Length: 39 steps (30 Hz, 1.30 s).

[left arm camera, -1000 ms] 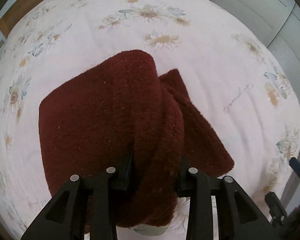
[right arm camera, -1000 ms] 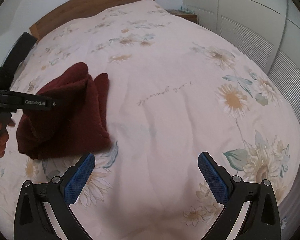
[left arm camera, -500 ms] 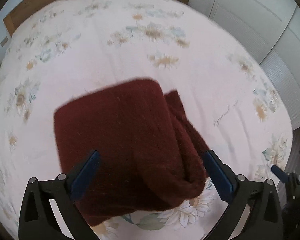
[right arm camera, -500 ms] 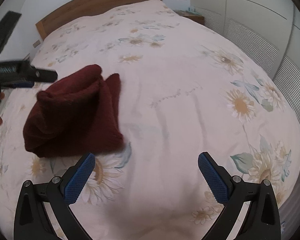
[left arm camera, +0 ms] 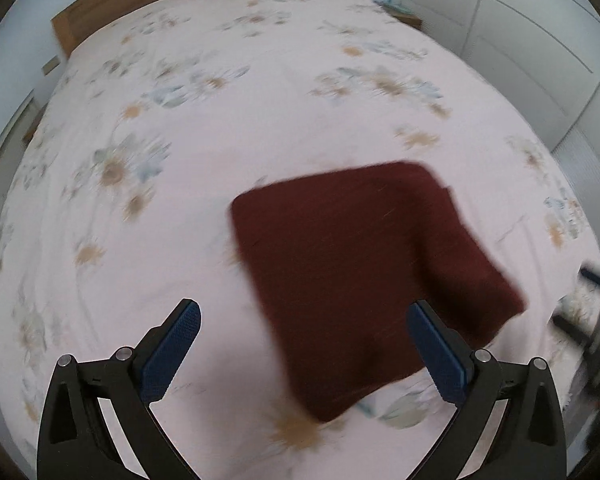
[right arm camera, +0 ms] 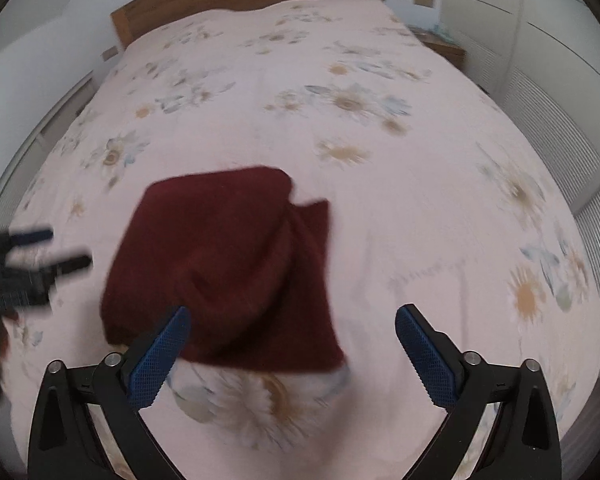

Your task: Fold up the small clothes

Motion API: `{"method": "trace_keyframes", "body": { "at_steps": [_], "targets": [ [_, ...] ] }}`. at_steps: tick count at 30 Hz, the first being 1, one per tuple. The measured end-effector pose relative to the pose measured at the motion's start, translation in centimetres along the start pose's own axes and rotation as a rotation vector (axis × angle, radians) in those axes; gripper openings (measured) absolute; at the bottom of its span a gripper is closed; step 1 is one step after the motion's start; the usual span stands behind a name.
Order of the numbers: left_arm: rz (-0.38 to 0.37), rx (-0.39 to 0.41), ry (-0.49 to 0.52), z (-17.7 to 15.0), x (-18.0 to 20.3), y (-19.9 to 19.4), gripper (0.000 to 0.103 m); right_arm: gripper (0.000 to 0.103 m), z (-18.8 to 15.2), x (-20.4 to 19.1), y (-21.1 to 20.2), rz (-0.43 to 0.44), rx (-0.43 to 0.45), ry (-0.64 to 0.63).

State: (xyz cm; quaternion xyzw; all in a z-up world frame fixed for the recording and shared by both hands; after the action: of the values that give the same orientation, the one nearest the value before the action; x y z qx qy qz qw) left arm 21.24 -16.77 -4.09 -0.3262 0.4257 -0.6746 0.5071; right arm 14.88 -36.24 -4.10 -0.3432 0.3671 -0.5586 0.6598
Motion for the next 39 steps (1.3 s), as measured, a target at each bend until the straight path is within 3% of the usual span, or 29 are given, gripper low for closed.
{"method": "trace_keyframes", "body": {
  "at_steps": [1,3,7,11,13,15,18,22,25,29,34,37,38,39],
  "targets": [
    [0.007,-0.005,-0.009,-0.9,-0.8,0.2,0.102,0.091,0.9,-0.7,0.3,0.017,-0.008,-0.007],
    [0.006,-0.012,-0.021,-2.1,-1.8,0.4,0.102,0.071,2.6,-2.2,1.6,0.074,-0.048,-0.012],
    [-0.017,-0.016,-0.064,-4.4,-3.4,0.4,0.102,0.067,3.7,-4.6,5.5,0.106,-0.17,-0.022],
    [-0.04,-0.032,-0.067,-5.6,-3.9,0.6,0.102,0.064,1.9,-5.4,9.7,0.097,-0.299,-0.028],
    [-0.03,-0.049,-0.065,-6.3,-4.2,1.2,0.102,0.053,0.7,-4.9,10.8,0.08,-0.322,-0.021],
    [-0.029,-0.057,-0.065,-6.8,-4.6,1.6,0.102,0.032,0.2,-4.1,10.9,0.133,-0.309,0.024],
    [-0.041,-0.071,-0.07,-7.4,-4.9,2.0,0.102,0.023,0.2,-2.7,9.9,0.121,-0.252,0.021],
    [-0.025,-0.073,-0.046,-7.4,-4.9,2.0,0.102,0.022,0.6,-0.6,7.1,0.135,-0.168,0.063],
    [-0.022,-0.068,-0.045,-7.2,-4.8,2.0,0.102,0.021,0.0,0.6,5.6,0.115,-0.136,0.062],
    [-0.054,-0.07,-0.054,-7.0,-4.2,2.0,0.102,0.023,-3.2,2.1,6.9,0.116,-0.174,0.086],
    [-0.071,-0.091,-0.068,-7.0,-3.5,2.8,0.102,0.038,-4.4,2.3,8.5,0.154,-0.177,0.138],
    [-0.09,-0.091,-0.09,-6.9,-3.5,2.8,0.102,0.066,-3.6,2.0,7.5,0.148,-0.154,0.121],
    [-0.093,-0.092,-0.099,-6.6,-3.5,2.8,0.102,0.083,-3.1,2.1,6.9,0.124,-0.14,0.109],
    [-0.096,-0.093,-0.112,-6.3,-3.6,2.8,0.102,0.084,-2.8,2.2,6.3,0.108,-0.124,0.1]
  ]
}}
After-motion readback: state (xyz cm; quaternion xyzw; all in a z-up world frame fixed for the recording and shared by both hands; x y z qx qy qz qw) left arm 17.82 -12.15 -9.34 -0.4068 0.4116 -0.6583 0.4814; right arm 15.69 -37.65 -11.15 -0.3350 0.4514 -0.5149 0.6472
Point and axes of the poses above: each gripper's, at about its wrist camera, not at the fingertips, and y roughly the way its jaws point, x to its right, z to its top, the point moved 4 cm from there along y, roughly the way its jaws point, and after that the axes turned 3 degrees about -y, right-handed, at the moved point
